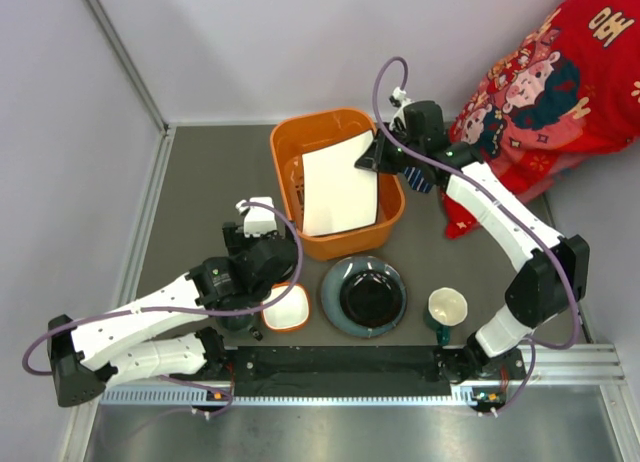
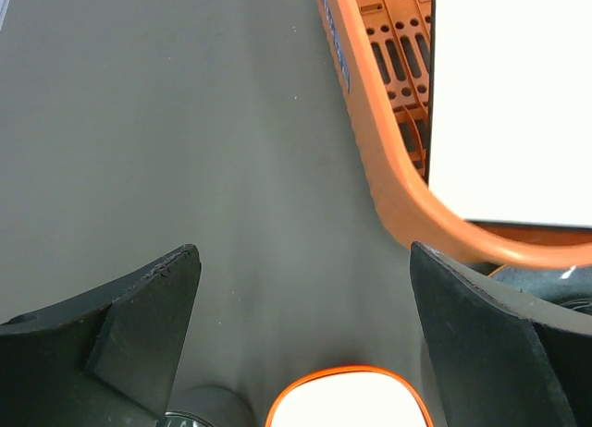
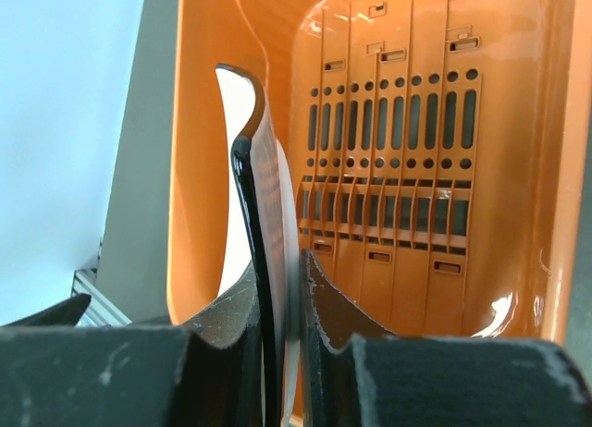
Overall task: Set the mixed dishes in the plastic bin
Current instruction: Place the plate in the plastic bin.
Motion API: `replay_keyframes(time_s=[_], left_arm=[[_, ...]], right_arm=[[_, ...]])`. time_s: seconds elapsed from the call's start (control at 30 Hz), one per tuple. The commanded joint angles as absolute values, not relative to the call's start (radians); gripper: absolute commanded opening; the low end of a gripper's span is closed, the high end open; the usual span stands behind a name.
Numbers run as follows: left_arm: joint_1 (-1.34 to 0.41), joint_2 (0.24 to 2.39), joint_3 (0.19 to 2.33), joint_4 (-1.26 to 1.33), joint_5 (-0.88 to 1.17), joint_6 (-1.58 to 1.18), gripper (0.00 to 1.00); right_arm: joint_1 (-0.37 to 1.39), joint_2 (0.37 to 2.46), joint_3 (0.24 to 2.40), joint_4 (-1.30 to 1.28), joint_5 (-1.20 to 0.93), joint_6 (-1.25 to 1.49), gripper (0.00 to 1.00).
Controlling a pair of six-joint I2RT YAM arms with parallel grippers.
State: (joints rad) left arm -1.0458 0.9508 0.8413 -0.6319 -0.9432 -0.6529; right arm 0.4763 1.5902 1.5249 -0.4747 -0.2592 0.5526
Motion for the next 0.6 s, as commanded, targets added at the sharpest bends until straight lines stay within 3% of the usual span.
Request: replay_keyframes(time_s=[0.0, 0.27, 0.57], left_arm=[[-1.039, 0.953, 0.851, -0.615, -0.945, -0.65, 0.99], [-1.032, 0.956, 0.853, -0.607, -0.942, -0.644, 0.99], [-1.025, 0.95, 0.88, -0.634, -0.922, -0.641, 0.99]], right_arm=[[0.495, 1.477, 1.545, -0.367, -0.324, 0.617, 0.0], [0.499, 1.46, 1.52, -0.353, -0.269, 0.608, 0.0], [0.494, 1.636, 1.765, -0.408, -0.181, 0.428, 0.0]])
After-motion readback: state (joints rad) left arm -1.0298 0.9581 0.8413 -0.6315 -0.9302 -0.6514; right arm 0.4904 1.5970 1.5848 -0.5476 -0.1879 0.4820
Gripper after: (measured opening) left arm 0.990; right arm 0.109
